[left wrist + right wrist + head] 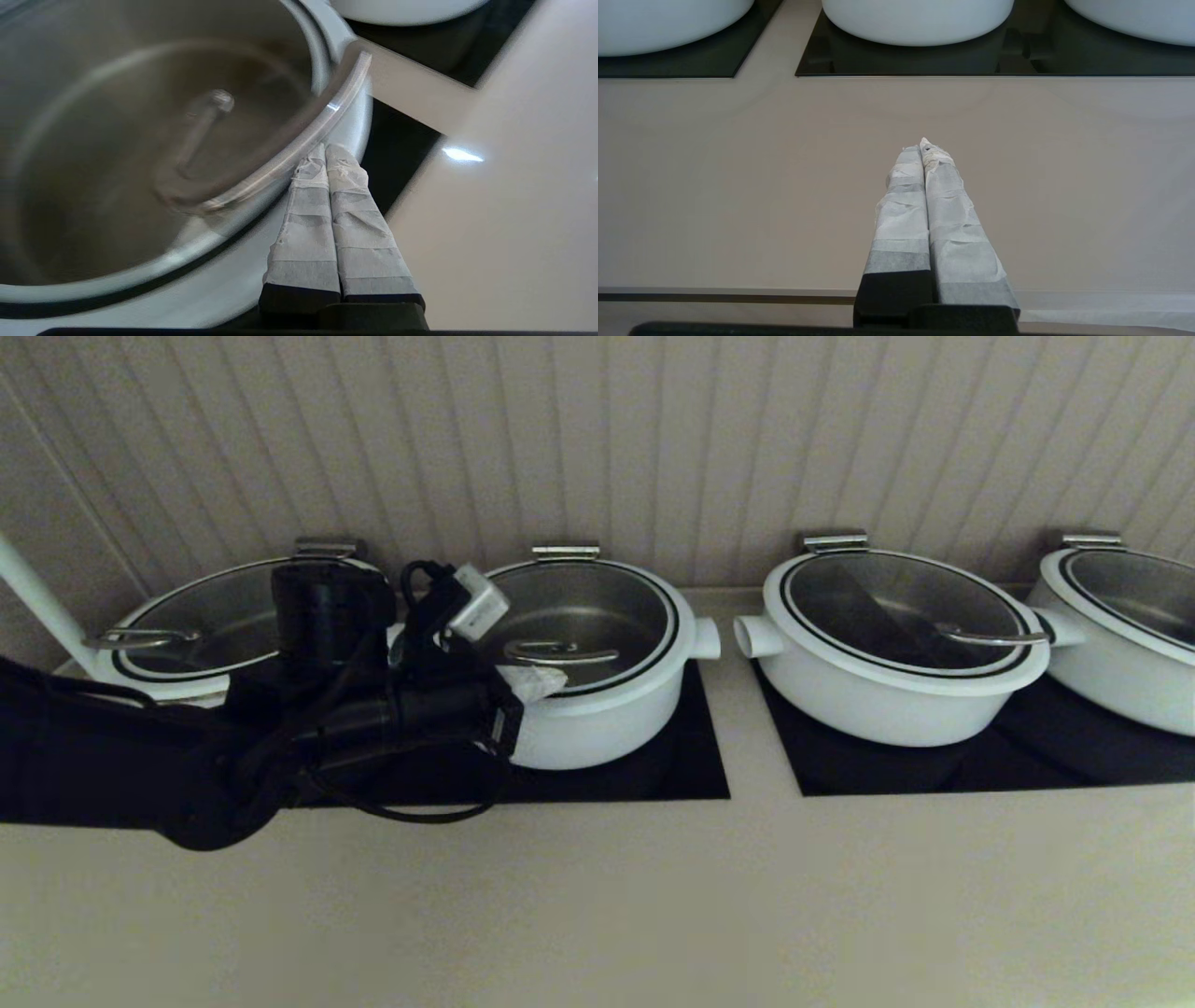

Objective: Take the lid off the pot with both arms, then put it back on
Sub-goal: Open the food pot lid a small opening with the left arm

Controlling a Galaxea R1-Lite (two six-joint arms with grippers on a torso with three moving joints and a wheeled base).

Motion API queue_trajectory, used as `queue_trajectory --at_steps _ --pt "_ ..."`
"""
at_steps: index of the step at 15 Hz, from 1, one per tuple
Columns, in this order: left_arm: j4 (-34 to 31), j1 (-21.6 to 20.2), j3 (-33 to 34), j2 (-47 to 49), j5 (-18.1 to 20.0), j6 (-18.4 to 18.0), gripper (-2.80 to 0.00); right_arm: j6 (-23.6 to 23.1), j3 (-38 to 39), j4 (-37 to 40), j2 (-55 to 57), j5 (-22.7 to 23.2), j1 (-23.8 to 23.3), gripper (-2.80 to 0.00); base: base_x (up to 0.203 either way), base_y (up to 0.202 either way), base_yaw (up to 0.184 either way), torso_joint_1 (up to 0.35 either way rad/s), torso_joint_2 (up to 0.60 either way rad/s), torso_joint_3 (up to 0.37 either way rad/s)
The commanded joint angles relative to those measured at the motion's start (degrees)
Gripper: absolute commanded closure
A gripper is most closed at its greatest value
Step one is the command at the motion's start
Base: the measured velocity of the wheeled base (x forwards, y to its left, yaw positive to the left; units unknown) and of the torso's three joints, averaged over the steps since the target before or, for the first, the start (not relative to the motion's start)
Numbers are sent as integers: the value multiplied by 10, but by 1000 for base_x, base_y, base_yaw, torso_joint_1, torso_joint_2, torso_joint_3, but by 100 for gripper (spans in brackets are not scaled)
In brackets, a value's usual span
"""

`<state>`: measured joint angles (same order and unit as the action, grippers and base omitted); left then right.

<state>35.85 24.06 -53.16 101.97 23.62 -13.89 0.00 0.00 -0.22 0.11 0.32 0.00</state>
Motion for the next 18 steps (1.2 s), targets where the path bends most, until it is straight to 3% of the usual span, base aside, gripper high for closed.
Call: queue_trajectory --at_steps 1,4,18 --pt "43 0 0 23 -24 -2 0 0 0 0 0 0 0 0 0 0 0 0 0 0" --pt "80 0 -2 40 -53 -4 0 0 0 0 0 0 0 0 0 0 0 0 0 0" --pt "73 -1 -53 24 -53 -8 0 -1 0 0 0 0 0 0 0 0 0 0 0 0"
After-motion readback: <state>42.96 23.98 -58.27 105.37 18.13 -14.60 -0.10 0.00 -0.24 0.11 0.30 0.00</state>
